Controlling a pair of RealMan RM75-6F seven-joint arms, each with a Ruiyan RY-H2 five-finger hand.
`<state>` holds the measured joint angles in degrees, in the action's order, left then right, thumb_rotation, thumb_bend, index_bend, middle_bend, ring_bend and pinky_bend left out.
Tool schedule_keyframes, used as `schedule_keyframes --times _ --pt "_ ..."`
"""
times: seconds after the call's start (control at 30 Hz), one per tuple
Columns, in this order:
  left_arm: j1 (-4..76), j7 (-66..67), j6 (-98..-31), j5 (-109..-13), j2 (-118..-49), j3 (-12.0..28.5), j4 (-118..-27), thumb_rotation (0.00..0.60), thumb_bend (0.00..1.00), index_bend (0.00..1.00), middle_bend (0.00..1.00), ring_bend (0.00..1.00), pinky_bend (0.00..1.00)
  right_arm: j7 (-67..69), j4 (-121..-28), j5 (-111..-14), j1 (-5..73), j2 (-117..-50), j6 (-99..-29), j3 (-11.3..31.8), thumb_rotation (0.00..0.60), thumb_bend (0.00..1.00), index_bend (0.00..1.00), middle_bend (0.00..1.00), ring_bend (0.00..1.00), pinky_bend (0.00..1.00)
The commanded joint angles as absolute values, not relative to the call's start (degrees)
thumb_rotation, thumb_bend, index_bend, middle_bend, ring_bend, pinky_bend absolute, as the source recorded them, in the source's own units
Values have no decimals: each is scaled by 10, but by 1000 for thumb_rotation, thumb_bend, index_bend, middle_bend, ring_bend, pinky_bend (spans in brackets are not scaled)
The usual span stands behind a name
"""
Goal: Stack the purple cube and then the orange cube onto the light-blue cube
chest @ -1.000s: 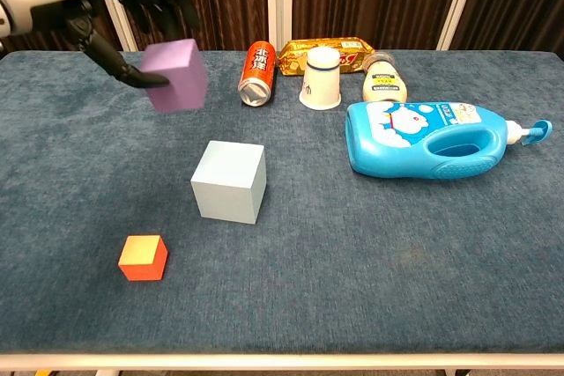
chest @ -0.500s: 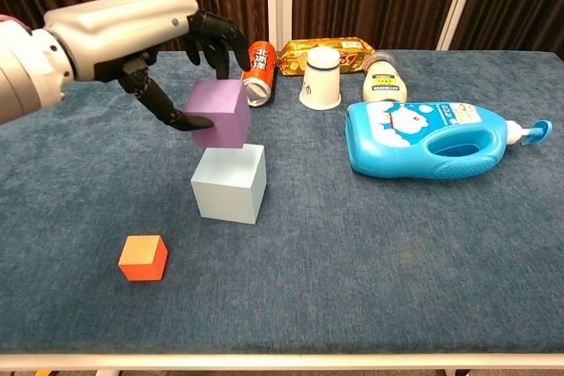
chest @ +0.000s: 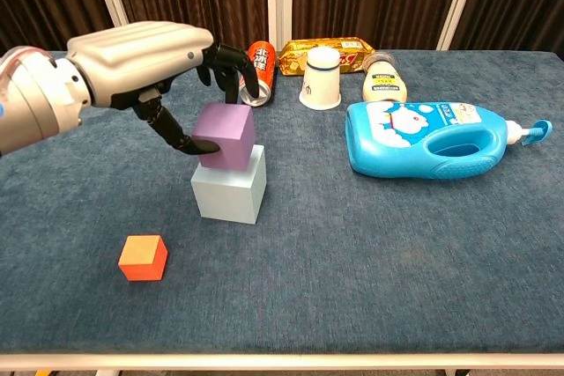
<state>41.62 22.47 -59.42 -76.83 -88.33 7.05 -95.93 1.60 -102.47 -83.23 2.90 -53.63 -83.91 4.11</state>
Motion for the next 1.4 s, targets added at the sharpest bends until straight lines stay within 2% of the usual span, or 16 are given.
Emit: schedule_keyframes --times 0.03,0.53,1.4 --pt "419 223 -591 -768 -886 70 -955 600 307 370 586 344 325 16 -1025 -832 29 -536 -839 41 600 232 39 84 0 0" --pt "430 201 -574 -772 -894 67 -917 600 307 370 586 344 325 16 -1026 -829 29 -535 -838 42 600 232 39 84 0 0" --pt "435 181 -569 -768 -902 66 -911 600 307 370 579 344 325 21 -1023 -835 29 -535 -836 39 600 233 39 87 0 0"
